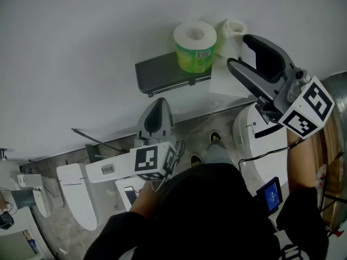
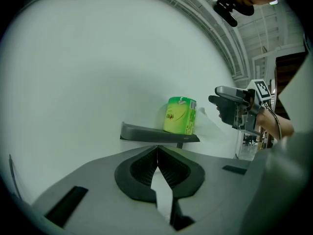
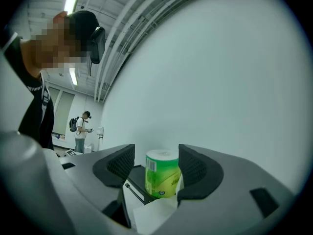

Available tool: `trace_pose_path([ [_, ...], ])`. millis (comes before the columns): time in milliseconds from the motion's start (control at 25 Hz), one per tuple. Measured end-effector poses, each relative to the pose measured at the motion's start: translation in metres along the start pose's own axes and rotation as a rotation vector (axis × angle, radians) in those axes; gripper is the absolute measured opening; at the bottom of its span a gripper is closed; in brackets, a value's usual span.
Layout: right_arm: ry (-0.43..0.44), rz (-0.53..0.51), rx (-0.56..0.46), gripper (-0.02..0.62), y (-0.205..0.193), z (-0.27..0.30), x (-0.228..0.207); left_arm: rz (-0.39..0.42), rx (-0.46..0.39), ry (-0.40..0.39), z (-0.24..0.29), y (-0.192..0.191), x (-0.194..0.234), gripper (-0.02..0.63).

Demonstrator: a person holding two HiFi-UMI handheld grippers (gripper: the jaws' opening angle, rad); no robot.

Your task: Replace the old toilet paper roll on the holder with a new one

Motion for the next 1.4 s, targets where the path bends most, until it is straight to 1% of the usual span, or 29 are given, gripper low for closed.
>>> trace_pose_path([
  [120, 0.020, -0.040, 0.047, 0.267, -0.001, 0.004, 0.017, -0.008, -0.009, 0.004, -0.004, 0.002, 0.003, 0.023],
  [280, 0.024, -0.052, 0.098, 0.267, -0.009, 0.011, 0.035, -0.022, -0.007, 0.004, -0.007, 0.001, 0.008, 0.023],
  [400, 0.025, -0.059, 0.118, 0.267, -0.016, 0.019, 0.044, -0.030, -0.009, 0.005, -0.007, 0.001, 0.012, 0.023],
  [480, 0.035, -0.076, 0.133, 0.267, -0.020, 0.026, 0.051, -0.034, -0.019, 0.008, -0.008, 0.002, 0.014, 0.023],
  [560, 0.027, -0.096, 0.157, 0.267, -0.025, 0.032, 0.057, -0.038, -0.021, 0.013, -0.011, -0.001, 0.014, 0.023],
  [640, -0.012, -0.105, 0.175, 0.271, -0.030, 0.037, 0.058, -0.041, -0.017, 0.013, -0.012, -0.003, 0.014, 0.023],
  [840, -0.151, -0.084, 0.213, 0.285, -0.040, 0.048, 0.047, -0.041, -0.029, 0.029, -0.018, -0.003, 0.018, 0.023],
  [960, -0.212, -0.074, 0.241, 0.309, -0.037, 0.058, 0.047, -0.049, -0.040, 0.045, -0.029, 0.003, 0.023, 0.023],
  [1120, -0.316, -0.062, 0.279, 0.335, -0.039, 0.065, 0.042, -0.054, -0.054, 0.065, -0.036, 0.004, 0.030, 0.023],
  [1280, -0.375, -0.060, 0.301, 0.352, -0.044, 0.072, 0.033, -0.066, -0.056, 0.079, -0.036, 0.002, 0.034, 0.023],
  [1400, -0.392, -0.075, 0.308, 0.360, -0.048, 0.082, 0.031, -0.072, -0.057, 0.088, -0.036, 0.001, 0.037, 0.023],
])
Point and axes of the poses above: the fingertips, and each gripper's own axes: z forward along the fingers, x to its left, y out of its top, the point moved 7 cm from there along -z, backward along the fingers, and after that the axes turned 14 degrees about -z, right-handed, at the moved point
